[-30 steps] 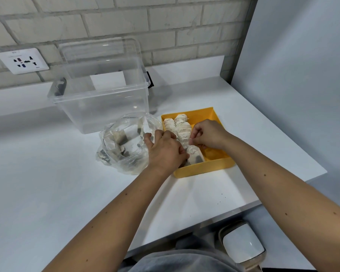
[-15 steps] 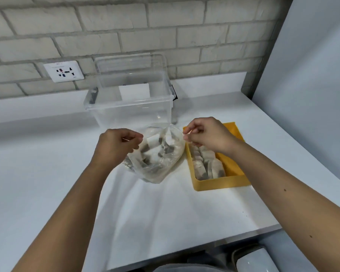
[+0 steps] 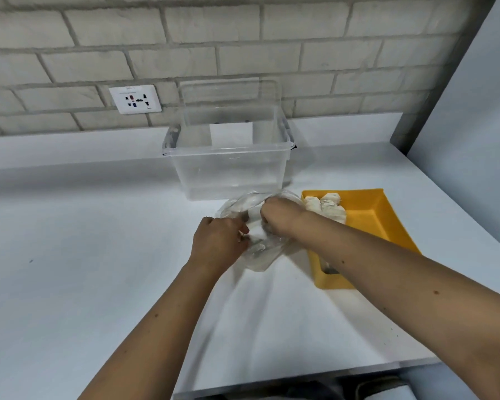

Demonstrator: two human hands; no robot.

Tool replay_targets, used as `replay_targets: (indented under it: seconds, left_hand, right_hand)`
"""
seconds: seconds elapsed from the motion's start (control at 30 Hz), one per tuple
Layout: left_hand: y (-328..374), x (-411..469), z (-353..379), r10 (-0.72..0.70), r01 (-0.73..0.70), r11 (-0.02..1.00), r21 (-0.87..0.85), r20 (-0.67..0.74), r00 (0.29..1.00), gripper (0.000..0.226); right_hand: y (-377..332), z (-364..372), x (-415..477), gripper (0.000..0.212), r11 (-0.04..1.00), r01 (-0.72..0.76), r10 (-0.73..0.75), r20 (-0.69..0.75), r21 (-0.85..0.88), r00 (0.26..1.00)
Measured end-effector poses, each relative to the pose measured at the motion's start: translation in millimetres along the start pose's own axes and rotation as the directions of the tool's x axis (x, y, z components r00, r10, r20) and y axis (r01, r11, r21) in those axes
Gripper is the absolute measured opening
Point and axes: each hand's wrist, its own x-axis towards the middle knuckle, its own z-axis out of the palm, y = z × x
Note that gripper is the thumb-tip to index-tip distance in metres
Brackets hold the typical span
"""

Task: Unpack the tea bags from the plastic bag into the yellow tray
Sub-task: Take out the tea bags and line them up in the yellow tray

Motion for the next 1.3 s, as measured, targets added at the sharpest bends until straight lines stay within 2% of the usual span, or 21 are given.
replay_targets:
  seconds: [0.07, 0.13, 0.23, 0.3, 0.33, 0.37, 0.4, 0.47, 0.5, 0.53, 0.6, 0.67, 0.73, 0.8, 0.87, 0.9, 0.97, 1.0, 1.17, 1.3]
  left_hand:
    - [-1.0, 0.6, -0.5, -0.010, 0.010, 1.000, -0.018, 0.013, 1.000, 0.022]
    - [0.3, 0.3, -1.2, -0.012, 0.012, 0.999, -0.040, 0.017, 1.000, 0.023]
    - [-0.7, 0.2, 0.2, -0.018, 0.020, 0.997, -0.074, 0.030, 0.999, 0.023]
    - [-4.5, 0.7, 0.0, -0.073, 0.080, 0.984, -0.160, 0.048, 0.996, 0.016]
    - [-5.7, 0.2, -2.2, -0.122, 0.135, 0.952, -0.275, 0.062, 0.991, 0.014]
    - [-6.1, -0.8, -4.8, -0.177, 0.195, 0.885, -0.422, 0.082, 0.981, 0.015]
    - [-5.2, -2.4, -8.6, -0.231, 0.246, 0.790, -0.561, 0.100, 0.968, 0.017]
    - [-0.1, -3.9, -17.0, -0.313, 0.319, 0.614, -0.722, 0.148, 0.938, 0.022]
    - [3.6, -2.6, -20.8, -0.325, 0.355, 0.536, -0.766, 0.201, 0.924, 0.027]
    - [7.6, -0.7, -24.5, -0.317, 0.398, 0.450, -0.800, 0.274, 0.908, 0.032]
    - [15.1, 2.7, -30.7, -0.264, 0.478, 0.278, -0.833, 0.412, 0.872, 0.042]
    - [17.2, 4.9, -30.4, -0.233, 0.489, 0.193, -0.851, 0.444, 0.865, 0.038]
    - [14.5, 5.2, -25.6, -0.267, 0.468, 0.190, -0.863, 0.413, 0.871, 0.027]
    - [10.4, 3.3, -21.7, -0.311, 0.445, 0.182, -0.877, 0.378, 0.872, 0.023]
    - [6.7, 0.5, -20.4, -0.336, 0.427, 0.196, -0.883, 0.348, 0.875, 0.024]
    - [5.6, -0.7, -20.0, -0.343, 0.421, 0.218, -0.880, 0.335, 0.878, 0.024]
    - [3.5, -2.3, -18.8, -0.349, 0.417, 0.262, -0.870, 0.318, 0.882, 0.022]
    - [3.0, -2.2, -18.0, -0.350, 0.417, 0.274, -0.866, 0.314, 0.882, 0.021]
    - [1.9, -2.9, -15.6, -0.356, 0.417, 0.278, -0.865, 0.311, 0.881, 0.018]
    - [0.1, -4.3, -14.6, -0.362, 0.405, 0.282, -0.870, 0.294, 0.884, 0.014]
  right_hand:
    - [-0.6, -1.7, -0.3, 0.006, 1.000, 0.000, 0.000, 0.002, -0.009, 1.000]
    - [-2.4, -3.0, -4.1, 0.023, 1.000, 0.001, -0.001, -0.005, -0.019, 1.000]
    - [-3.8, -4.6, -13.4, 0.032, 1.000, 0.010, -0.009, -0.024, 0.006, 1.000]
    - [3.6, -3.3, -19.5, 0.028, 0.991, 0.039, -0.022, -0.133, 0.125, 0.991]
    - [8.5, -3.1, -23.7, 0.018, 0.965, 0.069, -0.009, -0.231, 0.253, 0.973]
    - [13.2, -3.0, -29.1, 0.006, 0.908, 0.117, 0.025, -0.333, 0.401, 0.943]
    - [16.3, -4.1, -36.8, 0.004, 0.826, 0.168, 0.083, -0.411, 0.539, 0.908]
    - [19.0, -6.7, -51.4, 0.012, 0.629, 0.264, 0.187, -0.472, 0.731, 0.862]
    - [18.4, -8.2, -56.8, 0.013, 0.555, 0.307, 0.205, -0.484, 0.773, 0.851]
    - [16.4, -10.6, -60.9, 0.014, 0.524, 0.337, 0.192, -0.494, 0.782, 0.848]
    - [9.7, -16.3, -67.0, 0.017, 0.550, 0.380, 0.098, -0.510, 0.743, 0.855]
    - [2.2, -22.0, -70.8, 0.019, 0.571, 0.391, 0.010, -0.482, 0.722, 0.876]
    - [-0.2, -25.9, -72.1, 0.019, 0.519, 0.361, -0.031, -0.405, 0.775, 0.914]
    - [3.4, -26.0, -68.0, 0.016, 0.482, 0.298, 0.048, -0.364, 0.824, 0.930]
    - [11.7, -20.3, -57.3, 0.006, 0.550, 0.152, 0.214, -0.314, 0.821, 0.925]
    - [15.0, -16.1, -51.3, 0.007, 0.635, 0.056, 0.253, -0.277, 0.770, 0.927]
    - [14.2, -4.0, -38.4, 0.013, 0.802, -0.088, 0.241, -0.186, 0.590, 0.953]
    - [11.1, 2.4, -32.4, 0.012, 0.849, -0.123, 0.236, -0.161, 0.515, 0.958]
    - [-3.7, 25.0, -11.3, 0.016, 0.907, -0.211, 0.304, -0.220, 0.364, 0.927]
    - [-1.1, 24.0, -15.9, 0.008, 0.864, -0.198, 0.338, -0.242, 0.462, 0.909]
